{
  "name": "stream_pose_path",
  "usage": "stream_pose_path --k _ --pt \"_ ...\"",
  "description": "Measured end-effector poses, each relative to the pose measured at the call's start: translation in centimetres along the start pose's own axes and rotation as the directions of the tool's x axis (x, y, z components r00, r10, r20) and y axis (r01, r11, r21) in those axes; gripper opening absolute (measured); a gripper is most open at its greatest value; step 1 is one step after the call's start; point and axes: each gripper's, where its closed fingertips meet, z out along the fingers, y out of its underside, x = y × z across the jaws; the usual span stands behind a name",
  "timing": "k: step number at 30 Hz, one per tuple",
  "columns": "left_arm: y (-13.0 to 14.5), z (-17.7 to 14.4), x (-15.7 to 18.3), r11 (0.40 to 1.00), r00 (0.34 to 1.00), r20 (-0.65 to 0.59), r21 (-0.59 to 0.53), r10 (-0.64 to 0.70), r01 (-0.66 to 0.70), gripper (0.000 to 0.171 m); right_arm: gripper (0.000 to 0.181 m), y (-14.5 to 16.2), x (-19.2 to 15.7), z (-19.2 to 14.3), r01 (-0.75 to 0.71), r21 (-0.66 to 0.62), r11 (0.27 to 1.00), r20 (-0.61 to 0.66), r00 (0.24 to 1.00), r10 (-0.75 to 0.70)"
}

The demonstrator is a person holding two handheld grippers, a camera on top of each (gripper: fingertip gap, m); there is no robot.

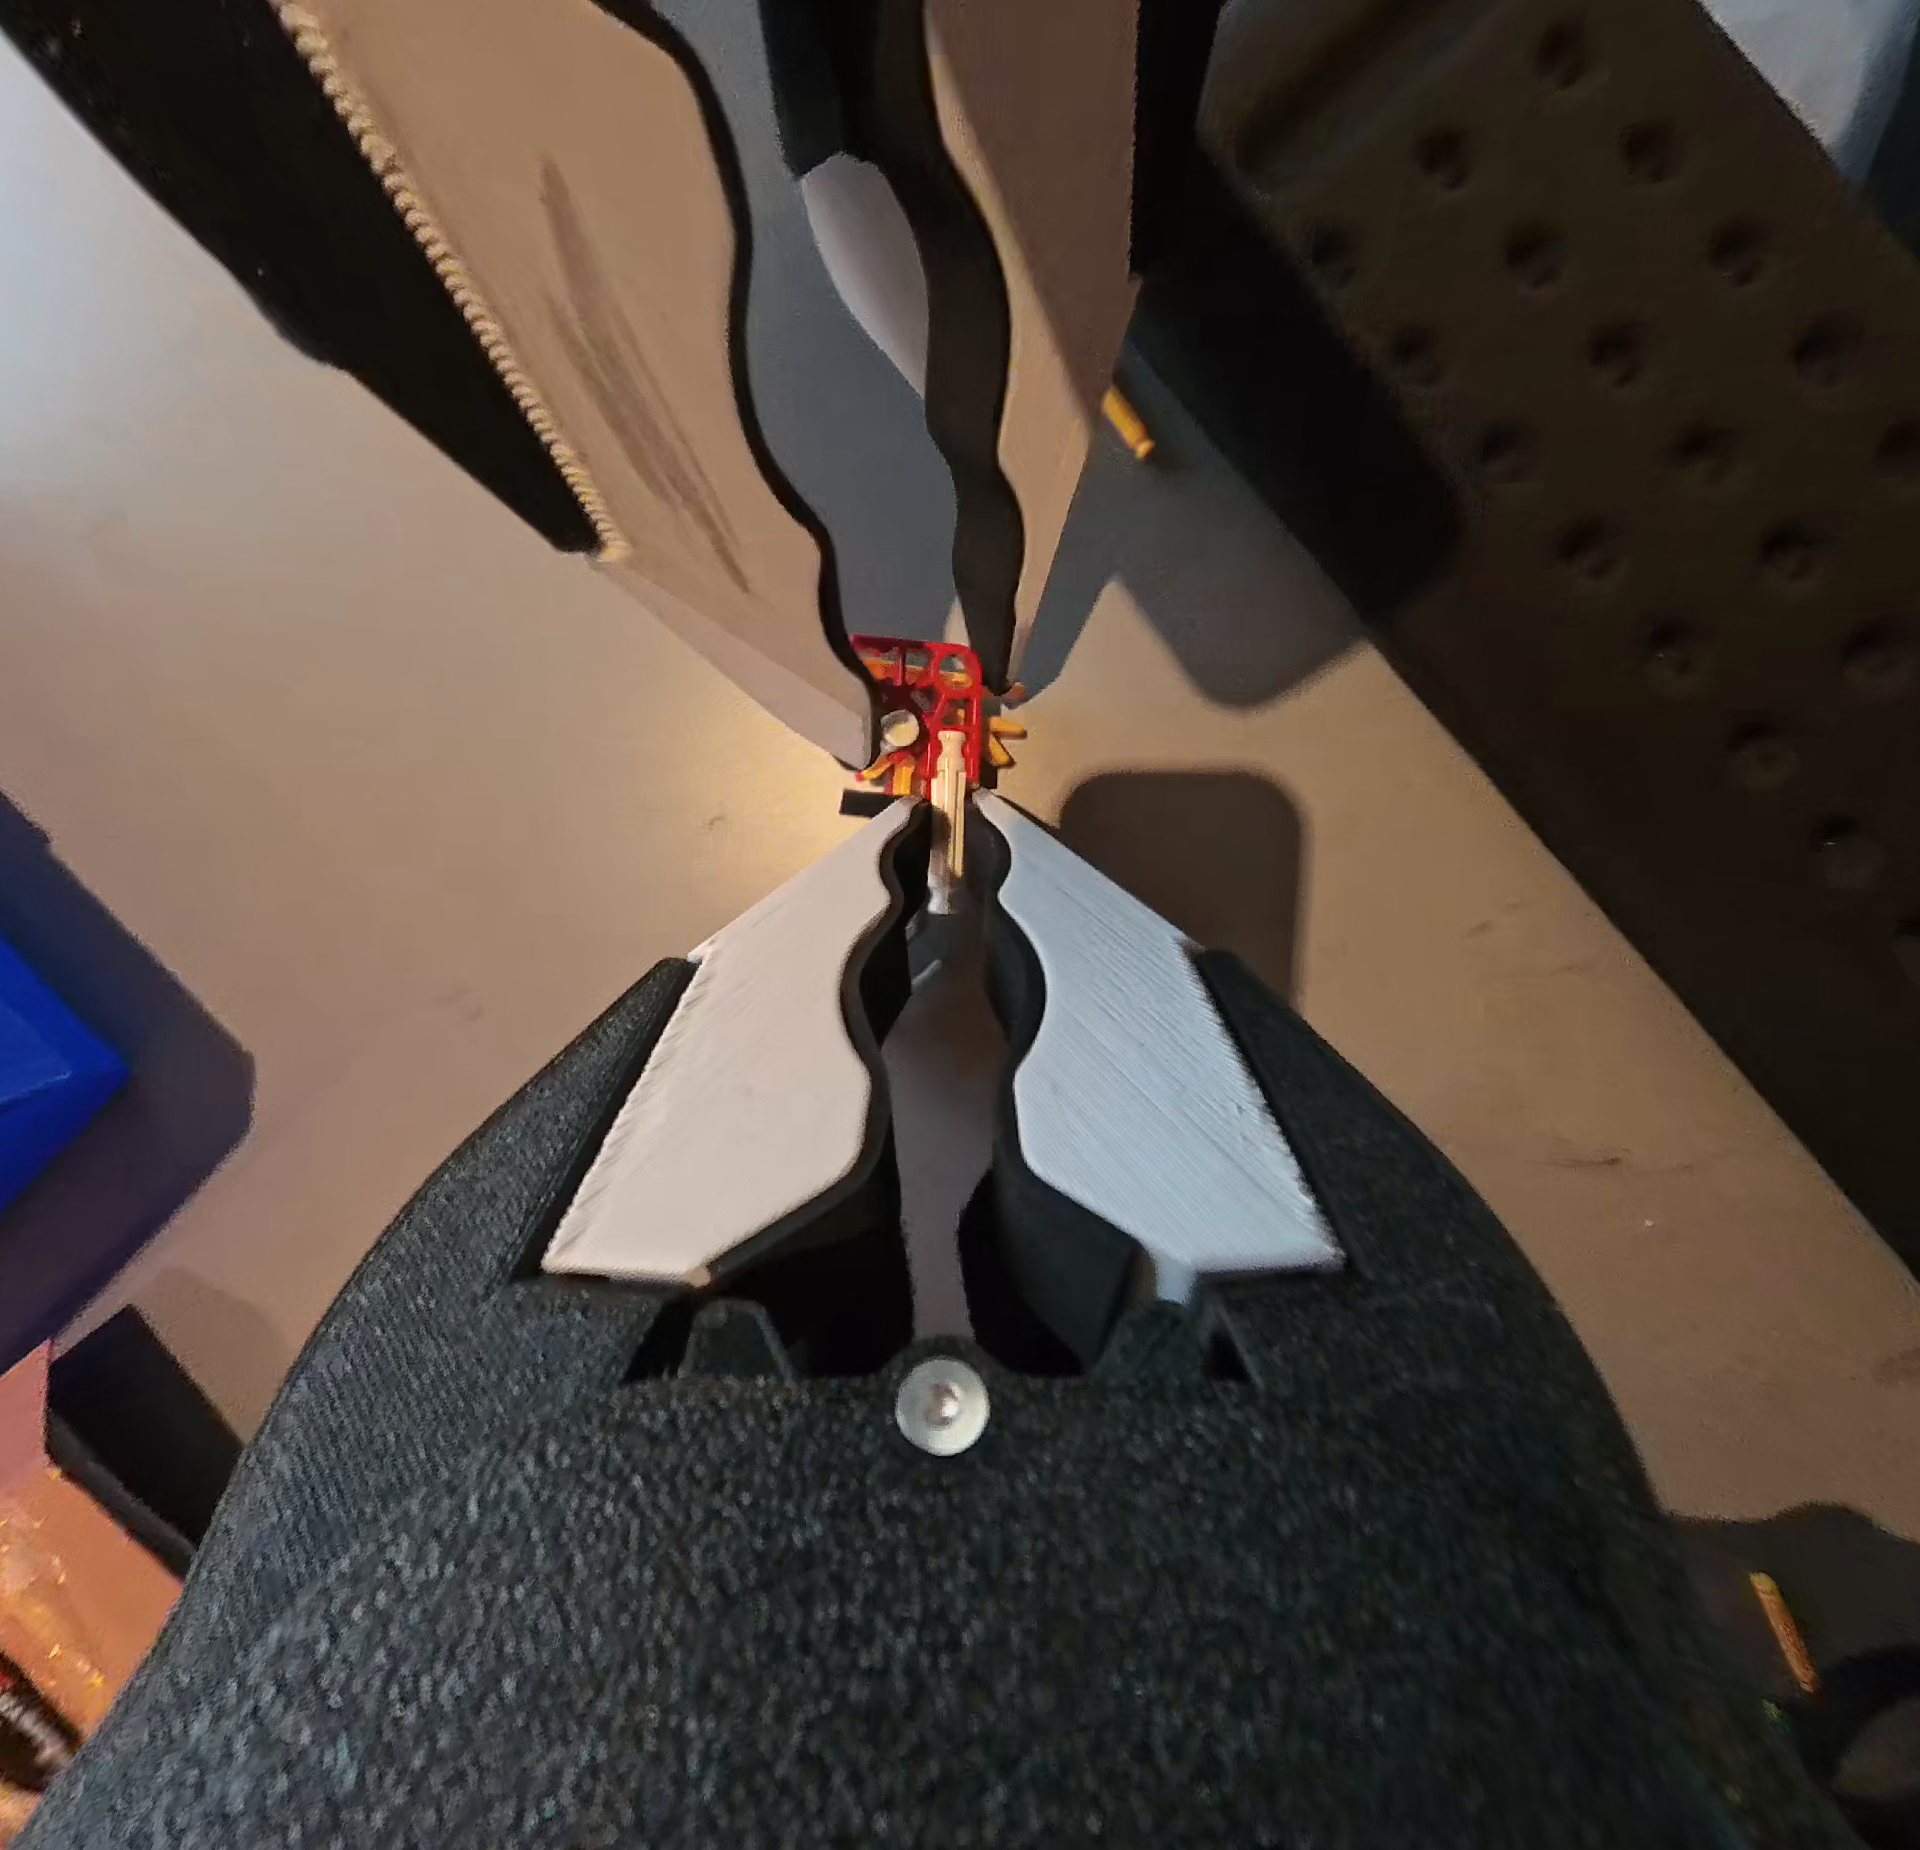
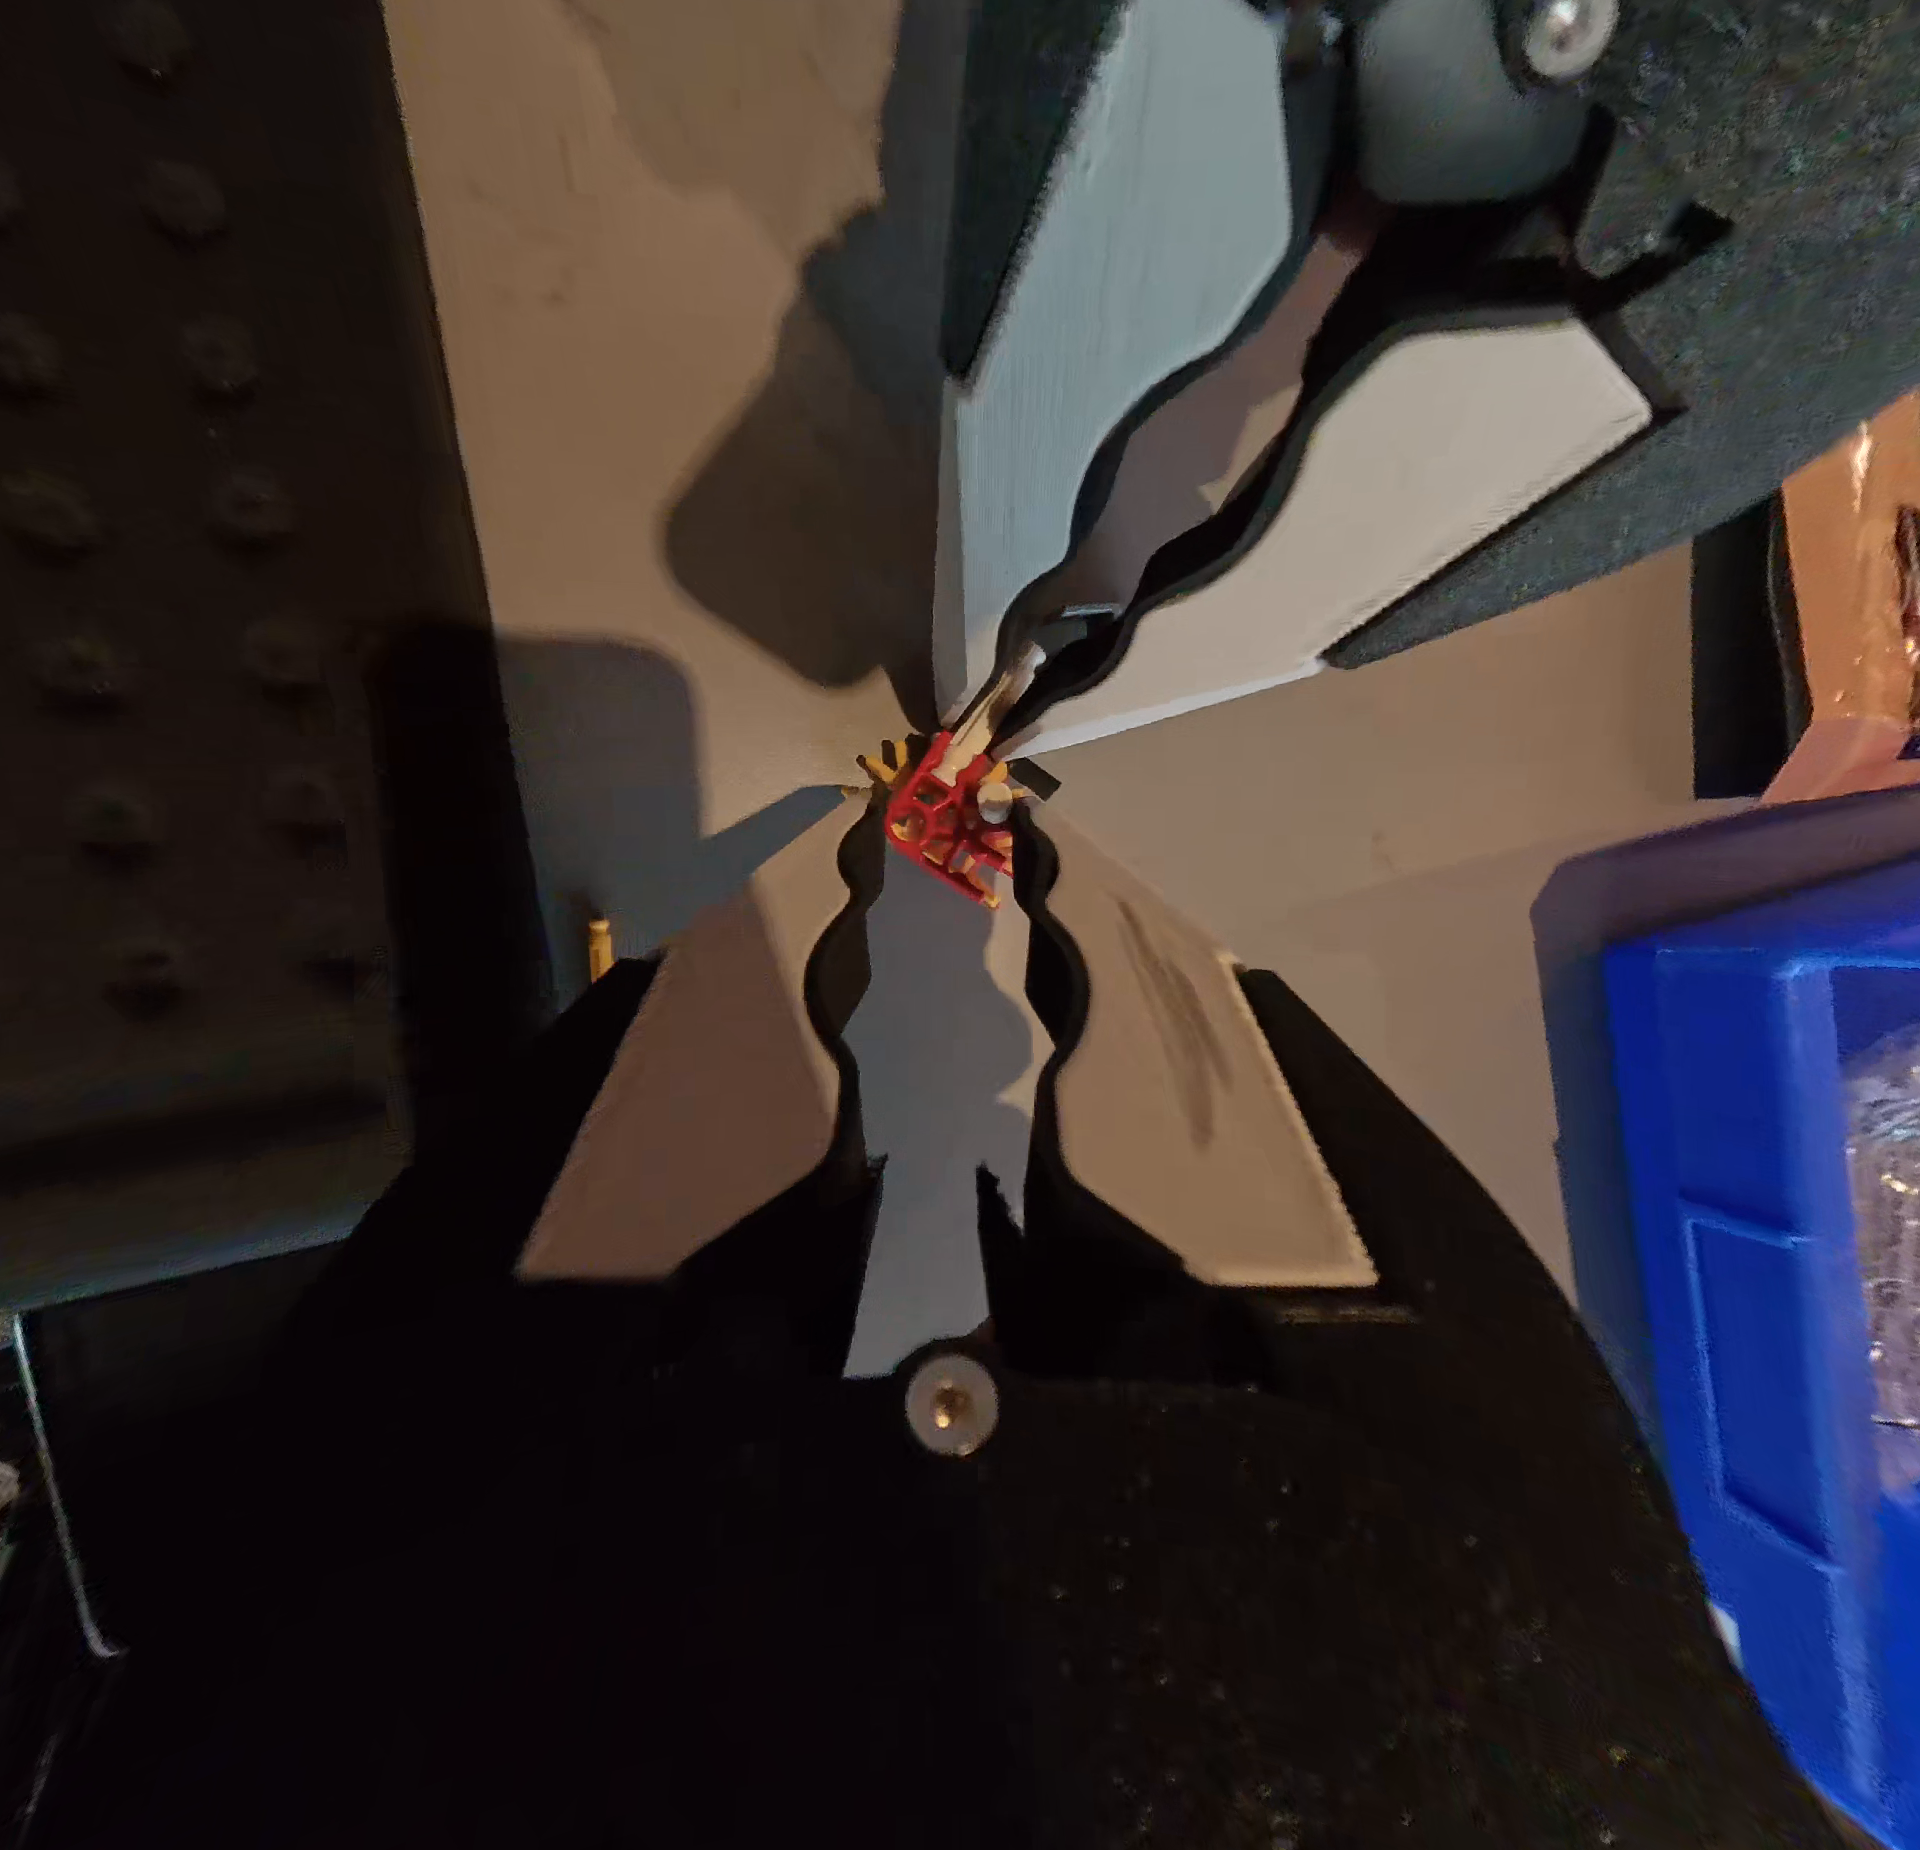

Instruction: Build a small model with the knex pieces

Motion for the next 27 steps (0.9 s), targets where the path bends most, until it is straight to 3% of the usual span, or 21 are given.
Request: stream_pose_path --k 3,5,9,11,16,21,27 --pt "0.1 -0.3 -0.9 1.0 0.999 0.041 0.01 -0.018 0.017 0.004 0.022 0.2 0.7 0.0 -0.088 0.038 0.995 0.024 0.996 0.087" --pt "0.3 -0.6 -2.4 0.999 0.992 0.119 0.015 -0.052 0.05 0.022 0.022 0.3 1.2 0.0 -0.131 0.062 0.989 0.028 0.991 0.129" --pt "0.3 -0.8 -3.0 0.996 0.986 0.139 0.028 -0.089 0.086 0.03 0.022 0.4 1.5 0.0 -0.24 0.122 0.963 0.073 0.97 0.233" --pt "0.3 -0.9 -3.1 0.994 0.987 0.12 0.04 -0.109 0.105 0.025 0.022 0.4 1.8 -0.1 -0.296 0.154 0.943 0.094 0.954 0.284" --pt "0.3 -0.5 -2.4 0.976 0.978 -0.06 0.08 -0.199 0.203 0.007 0.023 0.5 2.1 -0.1 -0.407 0.165 0.899 0.145 0.911 0.386" --pt "0.4 -0.7 -3.0 0.957 0.949 -0.183 0.092 -0.255 0.275 0.006 0.023 0.8 2.6 -0.1 -0.487 0.133 0.863 0.157 0.87 0.467" --pt "0.4 -0.6 -3.0 0.943 0.934 -0.217 0.113 -0.283 0.312 0.005 0.023 0.8 2.7 0.0 -0.492 0.134 0.86 0.118 0.87 0.479"
